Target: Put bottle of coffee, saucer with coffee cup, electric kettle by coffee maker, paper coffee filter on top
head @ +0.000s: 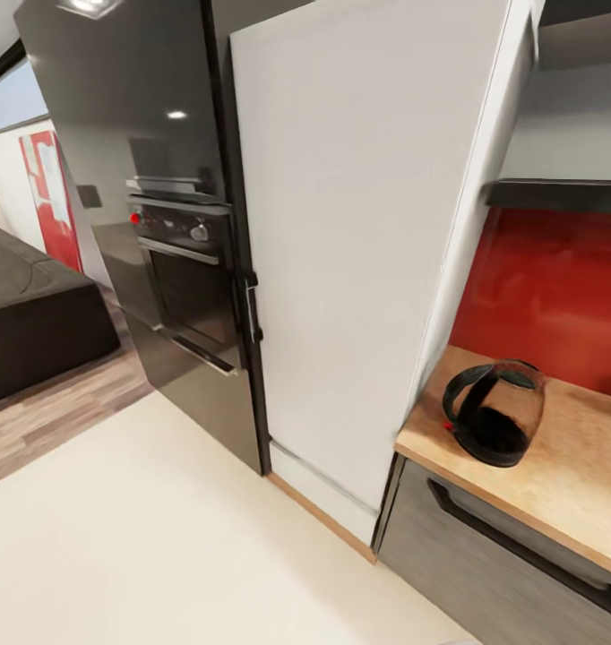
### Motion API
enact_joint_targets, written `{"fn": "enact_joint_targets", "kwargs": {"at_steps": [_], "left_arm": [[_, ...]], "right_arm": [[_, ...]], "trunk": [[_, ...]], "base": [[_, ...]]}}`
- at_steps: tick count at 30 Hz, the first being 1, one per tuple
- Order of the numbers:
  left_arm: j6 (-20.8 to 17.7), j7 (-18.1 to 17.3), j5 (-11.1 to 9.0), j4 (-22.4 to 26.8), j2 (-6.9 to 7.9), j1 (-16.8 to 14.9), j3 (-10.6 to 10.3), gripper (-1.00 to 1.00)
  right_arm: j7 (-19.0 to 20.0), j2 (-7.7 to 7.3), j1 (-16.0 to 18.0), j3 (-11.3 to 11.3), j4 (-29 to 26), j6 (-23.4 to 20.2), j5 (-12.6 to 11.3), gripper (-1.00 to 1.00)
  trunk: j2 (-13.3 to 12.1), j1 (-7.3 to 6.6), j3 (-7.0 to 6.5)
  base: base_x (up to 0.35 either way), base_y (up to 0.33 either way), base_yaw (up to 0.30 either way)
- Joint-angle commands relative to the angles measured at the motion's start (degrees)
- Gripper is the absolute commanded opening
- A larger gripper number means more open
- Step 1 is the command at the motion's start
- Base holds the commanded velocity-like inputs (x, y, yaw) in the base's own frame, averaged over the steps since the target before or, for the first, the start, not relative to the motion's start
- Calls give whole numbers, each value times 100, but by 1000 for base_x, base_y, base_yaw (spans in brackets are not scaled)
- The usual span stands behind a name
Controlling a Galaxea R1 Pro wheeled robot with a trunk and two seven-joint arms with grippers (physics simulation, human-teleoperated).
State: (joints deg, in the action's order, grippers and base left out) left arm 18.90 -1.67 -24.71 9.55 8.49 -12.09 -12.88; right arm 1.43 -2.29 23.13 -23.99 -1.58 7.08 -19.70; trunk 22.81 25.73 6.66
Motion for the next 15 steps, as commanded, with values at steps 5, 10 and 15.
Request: {"fn": "enact_joint_targets", "kwargs": {"at_steps": [5,10,15], "left_arm": [[18,-17,-60,-4,3,-4,-39,100],[18,-17,-60,-3,3,-4,-39,100],[18,-17,-60,-4,3,-4,-39,100]], "right_arm": [[15,0,7,-44,9,21,-60,100],[15,0,7,-44,8,21,-60,100],[15,0,7,-44,7,21,-60,100]], "trunk": [[11,6,12],[11,6,12],[11,6,12]], "base": [[193,288,-264],[137,316,-264],[43,327,-264]]}}
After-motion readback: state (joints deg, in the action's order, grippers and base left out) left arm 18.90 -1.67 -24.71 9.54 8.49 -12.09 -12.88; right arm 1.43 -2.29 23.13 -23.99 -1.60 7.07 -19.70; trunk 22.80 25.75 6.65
